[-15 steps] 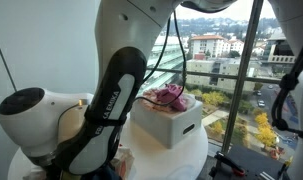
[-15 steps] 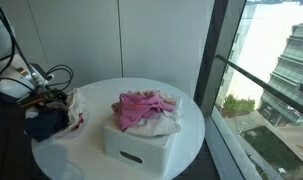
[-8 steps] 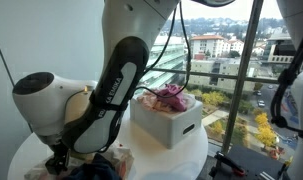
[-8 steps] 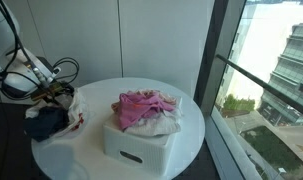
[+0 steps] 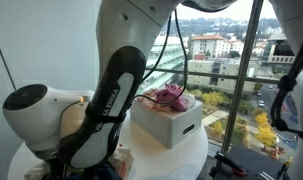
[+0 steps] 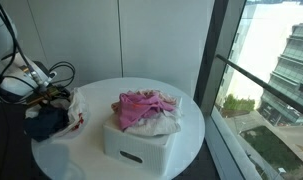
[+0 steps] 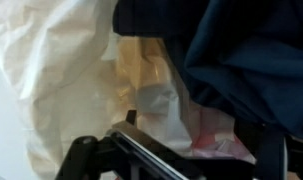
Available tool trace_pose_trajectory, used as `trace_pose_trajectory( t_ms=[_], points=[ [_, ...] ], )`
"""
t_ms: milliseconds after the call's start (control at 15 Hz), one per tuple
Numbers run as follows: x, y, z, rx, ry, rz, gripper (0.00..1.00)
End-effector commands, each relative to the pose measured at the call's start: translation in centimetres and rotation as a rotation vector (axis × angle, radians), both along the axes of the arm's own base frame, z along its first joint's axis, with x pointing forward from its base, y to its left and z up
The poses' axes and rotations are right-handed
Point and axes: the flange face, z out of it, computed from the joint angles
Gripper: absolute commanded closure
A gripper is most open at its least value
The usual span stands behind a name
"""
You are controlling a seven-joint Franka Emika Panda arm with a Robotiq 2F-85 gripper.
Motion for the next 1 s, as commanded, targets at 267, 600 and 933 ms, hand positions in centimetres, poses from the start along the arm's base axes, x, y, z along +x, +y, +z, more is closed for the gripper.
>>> trace_pose_trajectory(
  t_ms=[267,600,933],
  points=[
    [0.6,1.2,-1.4,-0.005,-0.017,0.01,0.0],
    [1.7,0.5,-1.2,-0.016,-0.034,0.001,0.0],
    [2.0,0.3,-2.0,-0.031,-0.035,-0.001,0.42]
  ],
)
